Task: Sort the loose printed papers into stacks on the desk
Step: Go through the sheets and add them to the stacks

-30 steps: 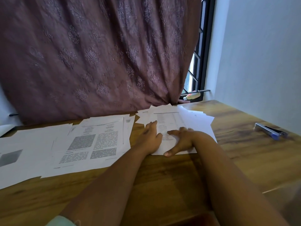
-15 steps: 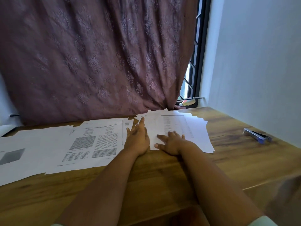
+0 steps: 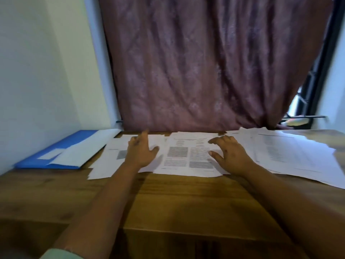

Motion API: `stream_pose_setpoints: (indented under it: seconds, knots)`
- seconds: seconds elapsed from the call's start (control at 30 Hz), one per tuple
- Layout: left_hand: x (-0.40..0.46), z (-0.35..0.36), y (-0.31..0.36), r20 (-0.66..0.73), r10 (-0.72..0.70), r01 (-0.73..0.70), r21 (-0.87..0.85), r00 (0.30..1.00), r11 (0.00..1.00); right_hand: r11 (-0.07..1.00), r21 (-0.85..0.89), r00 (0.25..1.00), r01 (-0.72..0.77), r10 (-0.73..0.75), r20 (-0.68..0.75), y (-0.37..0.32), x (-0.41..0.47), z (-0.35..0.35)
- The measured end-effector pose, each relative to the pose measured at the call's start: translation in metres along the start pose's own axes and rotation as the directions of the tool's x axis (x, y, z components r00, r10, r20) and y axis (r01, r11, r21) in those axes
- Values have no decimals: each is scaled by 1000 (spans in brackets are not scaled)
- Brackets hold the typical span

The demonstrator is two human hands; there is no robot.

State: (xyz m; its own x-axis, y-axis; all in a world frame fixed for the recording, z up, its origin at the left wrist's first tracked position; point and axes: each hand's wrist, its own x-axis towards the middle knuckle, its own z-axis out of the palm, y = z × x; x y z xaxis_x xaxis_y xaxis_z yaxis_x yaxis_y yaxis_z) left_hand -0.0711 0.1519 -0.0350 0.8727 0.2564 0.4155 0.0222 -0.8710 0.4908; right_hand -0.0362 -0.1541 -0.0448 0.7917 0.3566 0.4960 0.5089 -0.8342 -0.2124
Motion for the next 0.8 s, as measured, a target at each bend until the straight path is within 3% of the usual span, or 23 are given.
stream_pose_setpoints:
  seconds: [0.13,0.23,0.3,0.53,0.63,0.7,0.8]
  knots:
    - [-3,-18,-83,35,-243,224,283,969,933,977,190,946,96,-149,288,-68,26,32]
    - [-5,-17,-99,185,-460,370,378,868,849,990,45,815,136,-137,563,-96,31,60]
    - [-2,-17,-96,236,-493,368,424,837,827,991,-32,764,128,-78,640,-94,35,66]
    - [19,-32,-117,351,-489,325,432,799,841,999,-50,798,9,23,602,-38,54,50]
    - [18,-42,-123,129,-446,386,330,886,862,997,53,868,-56,23,495,-61,67,43]
    - [20,-46,-127,-20,-471,456,293,882,840,980,188,921,-69,-11,390,-96,76,49]
    - [19,-43,-126,30,-518,471,373,855,799,930,287,885,-230,77,460,-147,92,73]
